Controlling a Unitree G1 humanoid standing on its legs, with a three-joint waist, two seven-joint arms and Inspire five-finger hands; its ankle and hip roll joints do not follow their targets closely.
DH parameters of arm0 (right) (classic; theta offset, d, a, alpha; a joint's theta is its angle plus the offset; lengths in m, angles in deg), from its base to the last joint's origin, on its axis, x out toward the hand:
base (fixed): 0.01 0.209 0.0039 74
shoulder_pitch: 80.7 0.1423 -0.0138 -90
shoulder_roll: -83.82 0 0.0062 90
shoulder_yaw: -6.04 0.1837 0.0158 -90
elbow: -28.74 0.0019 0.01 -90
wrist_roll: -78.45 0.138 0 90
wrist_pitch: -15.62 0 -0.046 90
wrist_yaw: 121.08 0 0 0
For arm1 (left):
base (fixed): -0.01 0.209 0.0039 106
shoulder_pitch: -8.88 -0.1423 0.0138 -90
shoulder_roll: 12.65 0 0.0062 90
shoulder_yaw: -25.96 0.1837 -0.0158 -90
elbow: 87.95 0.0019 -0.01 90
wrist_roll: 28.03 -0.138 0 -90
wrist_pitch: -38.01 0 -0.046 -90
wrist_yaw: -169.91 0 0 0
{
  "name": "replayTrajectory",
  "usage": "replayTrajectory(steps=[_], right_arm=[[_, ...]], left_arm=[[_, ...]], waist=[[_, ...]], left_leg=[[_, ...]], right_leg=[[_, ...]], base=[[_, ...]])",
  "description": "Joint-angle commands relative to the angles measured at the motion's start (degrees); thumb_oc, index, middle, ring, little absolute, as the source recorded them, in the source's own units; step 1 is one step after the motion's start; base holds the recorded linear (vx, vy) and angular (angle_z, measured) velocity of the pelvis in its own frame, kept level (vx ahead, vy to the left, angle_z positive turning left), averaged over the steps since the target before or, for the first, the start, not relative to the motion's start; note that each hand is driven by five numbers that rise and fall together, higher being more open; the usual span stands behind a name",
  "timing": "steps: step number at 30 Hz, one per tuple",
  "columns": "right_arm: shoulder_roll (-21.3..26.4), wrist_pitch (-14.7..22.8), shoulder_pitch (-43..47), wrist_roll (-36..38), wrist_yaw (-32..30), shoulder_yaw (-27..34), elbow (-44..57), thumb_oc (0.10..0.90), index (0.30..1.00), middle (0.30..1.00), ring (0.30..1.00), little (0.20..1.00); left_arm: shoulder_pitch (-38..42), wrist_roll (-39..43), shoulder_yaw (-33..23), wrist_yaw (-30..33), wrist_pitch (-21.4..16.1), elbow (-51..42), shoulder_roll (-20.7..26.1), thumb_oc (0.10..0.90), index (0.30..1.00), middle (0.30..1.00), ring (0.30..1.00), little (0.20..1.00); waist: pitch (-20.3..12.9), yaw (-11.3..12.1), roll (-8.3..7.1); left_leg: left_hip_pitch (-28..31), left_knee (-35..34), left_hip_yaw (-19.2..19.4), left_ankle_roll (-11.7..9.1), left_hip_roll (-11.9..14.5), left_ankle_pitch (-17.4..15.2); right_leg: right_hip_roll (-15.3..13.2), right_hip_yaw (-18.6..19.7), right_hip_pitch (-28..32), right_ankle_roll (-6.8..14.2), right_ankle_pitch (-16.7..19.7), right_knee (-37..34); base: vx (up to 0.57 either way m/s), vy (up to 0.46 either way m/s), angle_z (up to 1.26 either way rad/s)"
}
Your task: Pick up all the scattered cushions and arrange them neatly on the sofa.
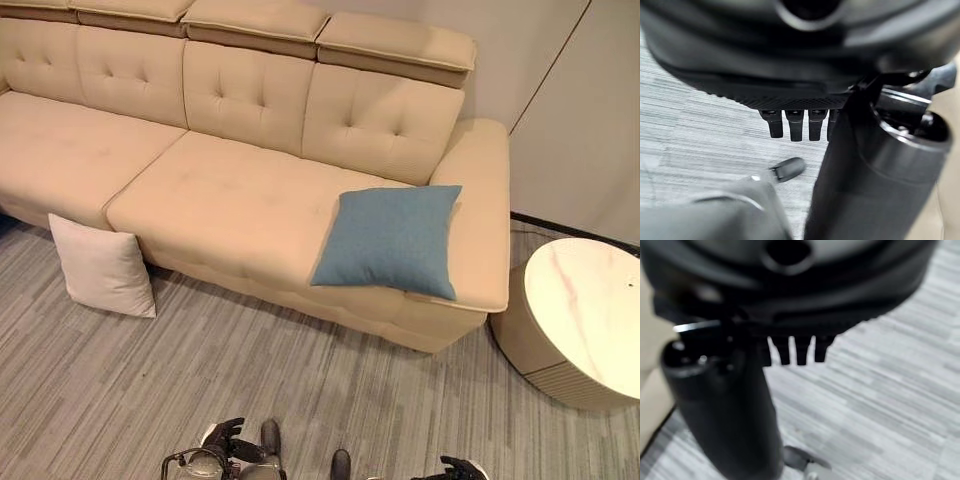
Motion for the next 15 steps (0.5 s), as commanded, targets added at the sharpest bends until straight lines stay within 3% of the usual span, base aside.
replayTrajectory(steps=[1, 4, 6, 9, 10, 11, 14, 15], right_arm=[[1.0, 1.4, -0.1, 0.2, -0.3, 0.2, 2.5, 0.8, 0.9, 0.9, 0.9, 0.9], [1.0, 1.3, 0.8, -0.1, -0.4, 0.1, 3.5, 0.8, 0.9, 0.9, 0.9, 0.9], [1.1, 1.4, 1.0, -0.3, -0.6, 0.0, 3.9, 0.8, 0.9, 0.9, 0.9, 0.9], [1.3, 1.5, 1.6, -0.9, -0.7, -0.3, 4.0, 0.8, 0.9, 0.9, 0.9, 0.9], [1.5, 1.5, 2.1, -1.5, -0.7, -0.7, 3.9, 0.8, 0.9, 0.9, 0.9, 0.9], [1.7, 1.4, 2.3, -1.8, -0.8, -1.0, 4.0, 0.8, 0.9, 0.9, 0.9, 0.9], [2.2, 1.2, 2.1, -2.0, -0.8, -1.1, 4.0, 0.8, 0.9, 0.9, 0.9, 0.9], [2.2, 1.3, 1.5, -1.5, -0.8, -1.0, 3.8, 0.8, 0.9, 0.9, 0.9, 0.9]], left_arm=[[-1.9, -0.9, 0.4, 0.7, -0.2, 0.4, 0.9, 0.8, 0.9, 0.9, 0.9, 0.9], [-1.8, -0.3, -0.3, 0.9, -0.1, 0.1, 1.9, 0.8, 0.9, 0.9, 0.9, 0.9], [-1.7, 0.1, -0.6, 1.1, -0.3, 0.0, 2.3, 0.8, 0.9, 0.9, 0.9, 0.9], [-1.6, 0.7, -0.9, 1.0, -0.5, 0.0, 2.6, 0.8, 0.9, 0.9, 0.9, 0.9], [-1.5, 0.9, -1.2, 0.9, -0.5, 0.2, 2.7, 0.8, 0.9, 0.9, 0.9, 0.9], [-1.6, 1.1, -1.3, 0.8, -0.5, 0.4, 2.7, 0.8, 0.9, 0.9, 0.9, 0.9], [-1.7, 0.6, -1.3, 0.8, -0.6, 0.7, 2.6, 0.8, 0.9, 0.9, 0.9, 0.9], [-1.9, -0.1, -0.8, 0.5, -0.7, 0.7, 2.2, 0.8, 0.9, 0.9, 0.9, 0.9]], waist=[[-2.6, 0.8, 0.14], [-1.8, 0.3, 1.14], [-1.4, -0.1, 1.65], [-1.6, -0.3, 1.97], [-1.9, -0.1, 1.7], [-1.8, -0.3, 1.54], [-1.8, -0.9, 1.28], [-2.6, -1.3, 0.86]], left_leg=[[2.8, 7.6, 0.0, 4.2, -3.2, -5.9], [6.2, 6.4, -0.1, 6.3, -3.7, -7.2], [7.6, 5.7, 0.1, 6.8, -3.6, -7.7], [9.7, 5.1, 0.7, 6.7, -3.5, -9.0], [11.1, 4.9, 1.5, 6.3, -3.5, -10.2], [12.0, 4.8, 1.7, 6.1, -3.6, -10.6], [14.0, 4.7, 1.4, 5.5, -3.9, -11.6], [14.2, 5.8, 1.3, 4.8, -3.6, -12.1]], right_leg=[[-3.7, 3.1, -2.7, 7.4, -5.1, 12.2], [-5.1, 3.6, -8.5, 8.7, -1.8, 25.1], [-5.4, 3.2, -11.1, 9.0, -0.4, 28.8], [-6.6, -0.8, -12.4, 8.2, -1.7, 24.8], [-7.7, -4.8, -13.5, 8.5, -0.9, 18.6], [-7.9, -6.3, -14.2, 8.7, 0.4, 15.8], [-7.1, -6.8, -12.8, 9.7, 1.7, 10.6], [-5.7, -4.8, -11.2, 8.7, 1.4, 9.4]], base=[[0.32, 0.257, -0.86], [0.17, 0.16, -0.47], [0.13, 0.073, 0.07], [0.2, -0.017, -0.01], [0.26, -0.096, -0.21], [0.26, -0.118, -0.28], [0.21, -0.131, -0.49], [0.26, -0.229, -0.16]])
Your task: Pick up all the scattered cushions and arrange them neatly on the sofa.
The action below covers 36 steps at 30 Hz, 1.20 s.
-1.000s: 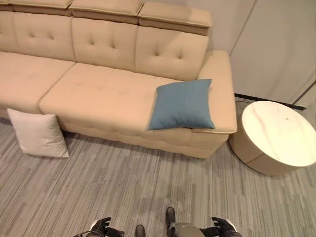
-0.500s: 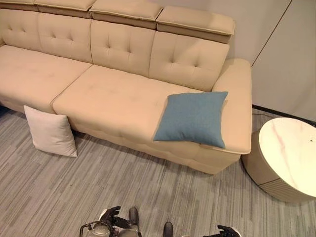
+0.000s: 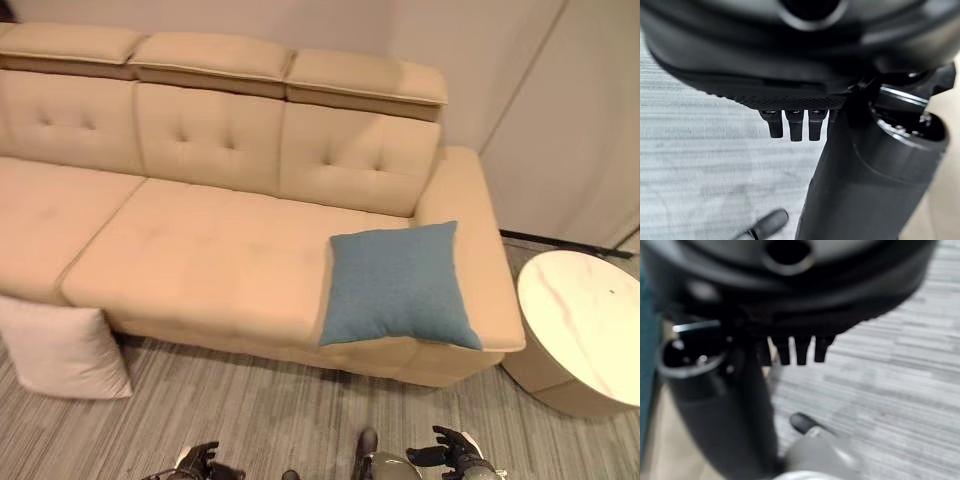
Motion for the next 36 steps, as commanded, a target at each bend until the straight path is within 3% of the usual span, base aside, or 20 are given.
replayTrajectory(steps=[1, 5, 6, 7, 9, 11, 13, 26, 30, 31, 36], right_arm=[[2.6, 0.6, 0.5, -0.4, -0.8, -1.4, -1.6, 0.8, 0.9, 0.9, 0.9, 0.9], [2.8, 0.8, 0.3, 0.3, -0.8, -1.1, -1.9, 0.8, 0.9, 0.9, 0.9, 0.9], [3.3, 1.1, 0.3, 2.1, -1.1, -0.6, -1.8, 0.8, 0.9, 0.9, 0.9, 0.9], [3.3, 1.1, 0.3, 2.1, -1.1, -0.6, -1.8, 0.8, 0.9, 0.9, 0.9, 0.9], [3.9, 1.2, -0.1, 2.1, -1.6, -0.4, -1.9, 0.8, 0.9, 0.9, 0.9, 0.9], [5.2, 1.3, 0.3, -0.8, -3.0, -1.2, -2.2, 0.8, 0.9, 0.9, 0.9, 0.9], [6.1, 0.8, -0.2, -5.5, -4.3, -2.5, -2.9, 0.8, 0.9, 0.9, 0.9, 0.9], [17.7, 0.5, 2.2, -8.4, -6.7, 3.8, 0.1, 0.8, 0.9, 0.9, 0.9, 0.9], [23.4, 0.6, 3.3, -9.0, -7.3, 6.2, 5.3, 0.8, 0.9, 0.9, 0.9, 0.9], [27.1, 0.8, 3.0, -10.3, -8.0, 8.1, 12.2, 0.8, 0.9, 0.9, 0.9, 0.9], [28.8, 1.7, 2.2, -8.8, -9.2, 11.6, 19.5, 0.8, 0.9, 0.9, 0.9, 0.9]], left_arm=[[3.2, -0.6, -0.5, 0.3, -1.9, -0.3, -0.4, 0.8, 0.9, 0.9, 0.9, 0.9], [3.5, -0.8, 0.3, 0.0, -2.0, -0.7, -0.9, 0.8, 0.9, 0.9, 0.9, 0.9], [5.0, 0.3, 1.1, 0.0, -1.9, -2.1, -1.2, 0.8, 0.9, 0.9, 0.9, 0.9], [5.0, 0.3, 1.1, 0.0, -1.9, -2.1, -1.2, 0.8, 0.9, 0.9, 0.9, 0.9], [4.8, 1.2, 1.3, 0.4, -2.0, -2.4, -1.6, 0.8, 0.9, 0.9, 0.9, 0.9], [4.9, 1.1, 1.7, 0.9, -2.1, -2.1, -1.7, 0.8, 0.9, 0.9, 0.9, 0.9], [4.6, -0.5, 1.8, 1.3, -1.7, -1.6, -1.3, 0.8, 0.9, 0.9, 0.9, 0.9], [2.5, -1.4, -1.6, 1.8, -2.3, -0.6, 2.4, 0.8, 0.9, 0.9, 0.9, 0.9], [1.4, -1.6, -2.2, 1.6, -2.3, -0.7, 2.4, 0.8, 0.9, 0.9, 0.9, 0.9], [0.4, -1.7, -2.6, 1.3, -2.2, -1.2, 1.8, 0.8, 0.9, 0.9, 0.9, 0.9], [-0.8, -2.1, -2.6, 1.2, -2.2, -1.7, 0.8, 0.8, 0.9, 0.9, 0.9, 0.9]], waist=[[-0.4, 0.1, -0.73], [-0.5, -0.4, -1.1], [1.2, 0.0, -2.52], [1.2, 0.0, -2.49], [0.9, 0.5, -2.8], [1.1, 1.3, -1.69], [-0.3, 1.1, -1.32], [-1.7, 1.0, -1.67], [-2.0, 0.7, -1.59], [-2.1, 0.5, -1.44], [-2.3, 0.5, -1.24]], left_leg=[[-3.9, 6.6, -4.9, -1.3, 1.3, -5.2], [-5.2, 11.8, -4.7, -3.1, 2.8, -4.0], [-12.3, 25.8, -4.7, -4.1, 5.3, -1.6], [-12.4, 26.0, -4.7, -4.1, 5.3, -1.6], [-14.0, 21.8, -6.1, -3.4, 4.9, -3.4], [-13.3, 12.3, -9.1, -4.1, 4.4, -0.7], [-10.1, 7.9, -9.2, -4.0, 3.9, -0.4], [-6.4, 1.4, -6.6, -2.1, 2.0, 0.1], [-5.8, 0.6, -6.2, -1.9, 1.8, 0.0], [-5.4, 0.4, -6.0, -1.8, 1.8, -0.1], [-4.6, 0.3, -6.0, -1.7, 1.7, -0.5]], right_leg=[[3.5, 3.3, 7.7, 0.8, -1.8, -5.5], [4.8, 4.3, 10.0, -0.3, -2.1, -7.2], [5.5, 5.5, 12.9, -2.6, -3.0, -9.3], [5.5, 5.5, 12.9, -2.6, -3.0, -9.4], [5.3, 6.2, 13.9, -2.2, -3.6, -10.1], [6.2, 7.3, 14.6, -1.7, -4.6, -9.6], [6.1, 7.4, 15.1, -1.3, -4.1, -10.2], [4.4, 9.7, 13.1, 1.8, -1.7, -9.6], [4.1, 9.9, 13.0, 2.2, -1.8, -9.5], [4.1, 10.0, 13.2, 2.3, -1.7, -9.9], [4.1, 10.0, 13.9, 2.4, -1.7, -10.7]], base=[[0.24, -0.256, 0.24], [0.09, -0.17, -0.05], [0.05, -0.207, -0.22], [0.1, -0.202, 0.25], [0.12, 0.033, -0.28], [0.14, 0.12, -0.59], [0.12, 0.164, -0.57], [0.01, 0.097, -0.11], [0.03, 0.043, -0.12], [0.03, 0.031, -0.07], [0.03, 0.015, -0.01]])
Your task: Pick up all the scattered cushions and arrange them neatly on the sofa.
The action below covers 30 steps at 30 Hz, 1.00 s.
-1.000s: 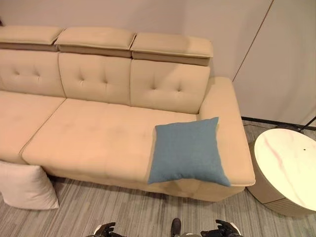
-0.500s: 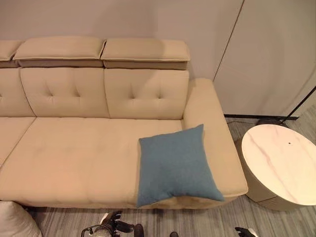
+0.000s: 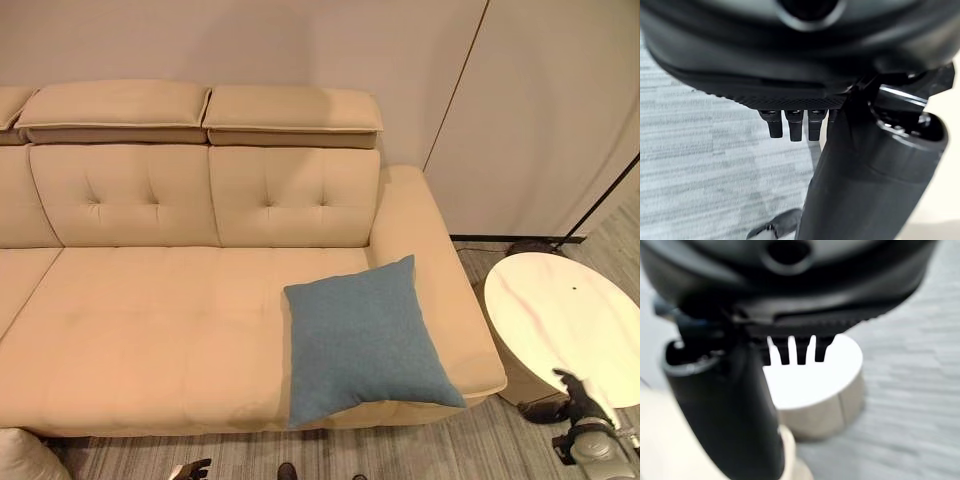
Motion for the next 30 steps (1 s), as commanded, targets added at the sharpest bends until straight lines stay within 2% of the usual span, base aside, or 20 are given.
replayTrajectory(steps=[1, 2, 7, 16, 24, 30], right_arm=[[2.5, 3.0, 3.4, 2.1, -3.5, 1.2, 2.9, 0.8, 0.9, 0.9, 0.9, 0.9], [2.5, 2.9, 3.3, 2.1, -3.5, 1.3, 2.9, 0.8, 0.9, 0.9, 0.9, 0.9], [-1.3, 6.2, 5.1, 14.9, -3.3, 4.4, 7.8, 0.8, 0.9, 0.9, 0.9, 0.9], [-7.9, 9.9, 10.3, 26.0, -3.6, 4.4, 8.6, 0.8, 0.9, 0.9, 0.9, 0.9], [-11.8, 10.5, 15.1, 30.5, -2.8, 0.7, 7.5, 0.8, 0.9, 0.9, 0.9, 0.9], [-14.0, 10.2, 17.6, 30.5, -2.3, -3.2, 8.1, 0.8, 0.9, 0.9, 0.9, 0.9]], left_arm=[[3.1, -1.4, -0.6, 0.3, -1.8, 1.1, -0.8, 0.8, 0.9, 0.9, 0.9, 0.9], [3.1, -1.4, -0.6, 0.3, -1.8, 1.1, -0.8, 0.8, 0.9, 0.9, 0.9, 0.9], [2.5, -0.6, -0.4, -0.2, -1.8, 0.5, -1.2, 0.8, 0.9, 0.9, 0.9, 0.9], [1.3, -0.2, 0.6, -0.3, -1.7, 0.2, -1.7, 0.8, 0.9, 0.9, 0.9, 0.9], [1.7, 0.6, 1.7, 0.0, -1.7, -0.3, -1.8, 0.8, 0.9, 0.9, 0.9, 0.9], [3.2, 1.2, 3.3, 0.4, -2.1, -1.0, -2.2, 0.8, 0.9, 0.9, 0.9, 0.9]], waist=[[-0.7, 1.1, -0.78], [-0.7, 1.1, -0.77], [-0.6, 1.7, -0.33], [0.1, 3.1, 0.83], [2.2, 4.5, 1.89], [3.9, 5.0, 2.43]], left_leg=[[3.1, 0.2, 0.3, -2.8, 0.9, -7.1], [3.1, 0.2, 0.3, -2.8, 0.9, -7.1], [3.1, 0.1, -0.4, -3.0, 1.0, -7.4], [2.5, 0.1, -1.7, -3.5, 1.2, -7.3], [-0.3, 0.1, -2.8, -3.9, 1.3, -6.2], [-3.6, 0.1, -3.7, -4.2, 1.3, -5.0]], right_leg=[[-1.6, 0.2, -3.5, 4.3, -0.2, 2.0], [-1.6, 0.2, -3.5, 4.3, -0.2, 2.0], [-1.6, -0.6, -2.9, 4.2, -0.6, 1.2], [-1.6, -2.6, -2.2, 3.9, -0.9, -0.3], [-1.5, -3.9, -4.2, 3.7, -0.8, -0.7], [-1.4, -4.7, -7.2, 3.4, -0.3, -0.7]], base=[[0.0, 0.0, 0.0], [0.0, 0.0, 0.0], [0.03, -0.015, 0.02], [0.03, -0.014, 0.11], [-0.04, -0.006, 0.12], [-0.06, -0.001, 0.15]])
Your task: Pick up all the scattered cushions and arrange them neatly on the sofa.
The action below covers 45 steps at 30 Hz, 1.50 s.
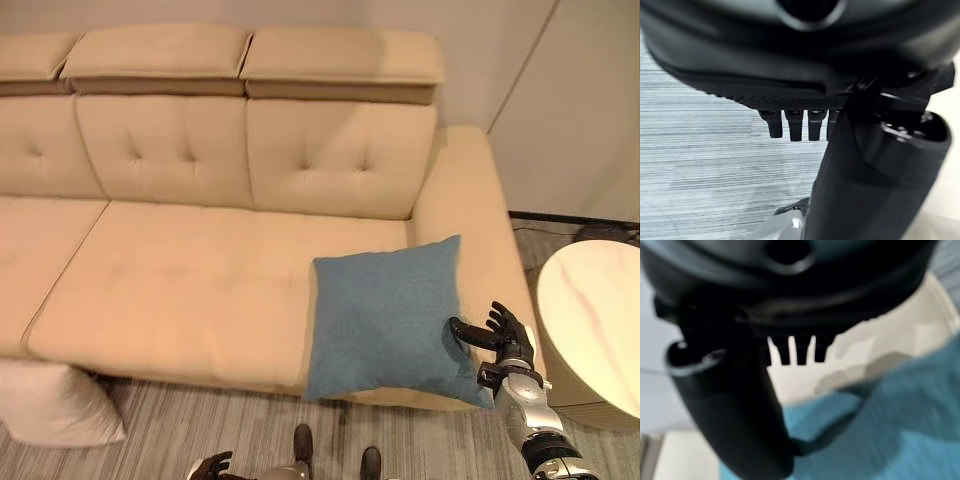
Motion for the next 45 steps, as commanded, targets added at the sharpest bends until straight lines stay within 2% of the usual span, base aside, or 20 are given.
replayTrajectory(steps=[1, 5, 11, 13, 16, 17, 20, 31, 35, 37, 38, 39, 45], right_arm=[[0.9, 5.2, 6.5, 0.5, -0.4, -0.9, 1.8, 0.8, 0.9, 0.9, 0.9, 0.9], [-1.0, 4.6, 7.0, -1.1, 0.4, -4.5, 1.8, 0.8, 0.9, 0.9, 0.9, 0.9], [-2.6, 4.3, 6.3, -3.0, 0.7, -7.1, 3.1, 0.8, 0.9, 0.9, 0.9, 0.9], [-4.0, 4.2, 4.3, -4.5, 0.5, -7.8, 5.3, 0.8, 0.9, 0.9, 0.9, 0.9], [-5.5, 3.9, 4.0, -5.2, 0.5, -8.9, 5.7, 0.8, 0.9, 0.9, 0.9, 0.9], [-6.0, 3.8, 5.9, -5.6, 0.6, -11.1, 5.5, 0.8, 0.9, 0.9, 0.9, 0.9], [-6.0, 3.8, 7.9, -5.4, 0.5, -12.4, 5.4, 0.8, 0.9, 0.9, 0.9, 0.9], [-5.4, 4.6, 14.5, -3.9, -0.5, -14.5, 6.7, 0.8, 0.9, 0.9, 0.9, 0.9], [-6.3, 5.0, 16.0, -3.1, -0.9, -15.1, 7.5, 0.8, 0.9, 0.9, 0.9, 0.9], [-7.9, 5.2, 16.0, -2.7, -1.0, -15.5, 8.0, 0.8, 0.9, 0.9, 0.9, 0.9], [-8.4, 5.3, 15.8, -2.4, -0.9, -15.7, 8.3, 0.607, 0.611, 0.611, 0.611, 0.611], [-8.9, 5.4, 15.6, -2.0, -0.9, -15.8, 8.5, 0.4, 0.3, 0.3, 0.3, 0.3], [-10.6, 6.8, 12.3, -0.9, 0.6, -15.4, 10.7, 0.4, 0.3, 0.3, 0.3, 0.3]], left_arm=[[3.5, 1.3, 2.7, 1.1, -1.9, 1.5, 0.5, 0.8, 0.9, 0.9, 0.9, 0.9], [6.0, 4.2, 2.7, 2.5, -2.8, -0.6, 0.7, 0.8, 0.9, 0.9, 0.9, 0.9], [9.5, 11.1, 1.7, 4.8, -5.5, -9.0, 1.7, 0.8, 0.9, 0.9, 0.9, 0.9], [12.8, 19.3, 0.1, 6.1, -8.3, -18.1, 2.4, 0.8, 0.9, 0.9, 0.9, 0.9], [17.6, 23.8, 0.5, 7.0, -9.8, -24.1, 3.1, 0.8, 0.9, 0.9, 0.9, 0.9], [24.4, 24.4, 2.9, 8.3, -10.5, -26.5, 3.9, 0.8, 0.9, 0.9, 0.9, 0.9], [27.8, 25.0, 4.4, 8.6, -10.5, -26.6, 4.0, 0.8, 0.9, 0.9, 0.9, 0.9], [34.2, 24.0, 9.0, 8.1, -9.6, -23.2, 3.0, 0.8, 0.9, 0.9, 0.9, 0.9], [35.3, 24.8, 10.8, 7.2, -9.0, -22.3, 0.9, 0.8, 0.9, 0.9, 0.9, 0.9], [35.4, 27.3, 11.7, 6.8, -9.1, -22.9, -1.8, 0.8, 0.9, 0.9, 0.9, 0.9], [35.4, 28.3, 12.1, 6.7, -9.3, -23.5, -2.8, 0.554, 0.531, 0.531, 0.531, 0.531], [35.3, 28.6, 12.6, 6.7, -9.4, -24.0, -3.4, 0.4, 0.3, 0.3, 0.3, 0.3], [33.9, 29.7, 12.7, 5.9, -10.3, -28.6, -4.5, 0.4, 0.3, 0.3, 0.3, 0.3]], waist=[[0.4, 0.8, -1.88], [1.7, 1.4, -2.16], [3.2, 1.7, -3.05], [3.8, 1.7, -4.35], [4.0, 1.3, -6.0], [5.1, 0.5, -7.98], [5.7, 0.0, -9.01], [7.3, -1.7, -10.68], [7.5, -2.2, -11.41], [7.8, -2.4, -11.71], [7.8, -2.3, -11.76], [7.8, -2.3, -11.74], [7.5, -2.4, -11.14]], left_leg=[[3.4, 0.1, 1.4, -2.9, 0.6, -7.6], [1.3, 0.1, 0.8, -3.0, 0.8, -6.8], [-1.2, 0.1, 0.0, -3.0, 0.8, -6.1], [-2.5, 0.2, -0.3, -3.2, 1.2, -5.9], [-4.3, 0.9, -0.2, -3.1, 1.3, -5.8], [-7.7, 4.1, 0.2, -3.1, 1.6, -6.7], [-10.3, 6.3, 0.5, -3.0, 1.6, -7.2], [-17.0, 11.2, 1.2, -2.8, 1.3, -8.5], [-18.7, 12.6, 1.4, -2.7, 1.4, -9.0], [-19.0, 13.0, 1.4, -2.6, 1.4, -9.3], [-19.0, 13.0, 1.4, -2.6, 1.3, -9.4], [-18.9, 13.0, 1.3, -2.5, 1.3, -9.4], [-16.9, 12.5, 1.6, -2.4, 1.1, -10.0]], right_leg=[[-2.8, 0.4, -3.2, 4.6, -1.4, 0.3], [-2.6, 0.0, -4.9, 4.3, -1.1, 0.4], [-2.7, -0.4, -7.5, 4.2, -0.5, 0.9], [-2.6, -0.4, -8.7, 4.2, -0.3, 0.9], [-2.4, 0.2, -10.3, 4.2, 0.3, 0.8], [-2.3, 1.3, -12.6, 4.3, 1.3, 1.2], [-2.3, 2.0, -14.5, 4.4, 2.1, 1.7], [-2.6, 4.0, -20.3, 4.7, 3.5, 3.2], [-2.5, 4.6, -21.6, 4.8, 3.9, 3.1], [-2.3, 4.9, -21.8, 4.8, 4.0, 3.1], [-2.4, 4.9, -21.8, 4.8, 4.0, 3.0], [-2.4, 5.0, -21.7, 4.8, 4.0, 3.0], [-2.5, 5.2, -20.3, 4.6, 3.5, 3.0]], base=[[-0.04, 0.007, 0.03], [-0.04, -0.01, 0.1], [-0.04, -0.015, 0.04], [-0.01, -0.042, 0.05], [-0.03, -0.035, 0.04], [-0.09, -0.026, -0.09], [-0.07, -0.007, -0.21], [-0.03, 0.017, -0.13], [-0.01, -0.01, -0.09], [0.0, -0.028, -0.15], [0.01, -0.022, -0.12], [0.01, -0.018, -0.06], [0.0, -0.006, 0.0]])
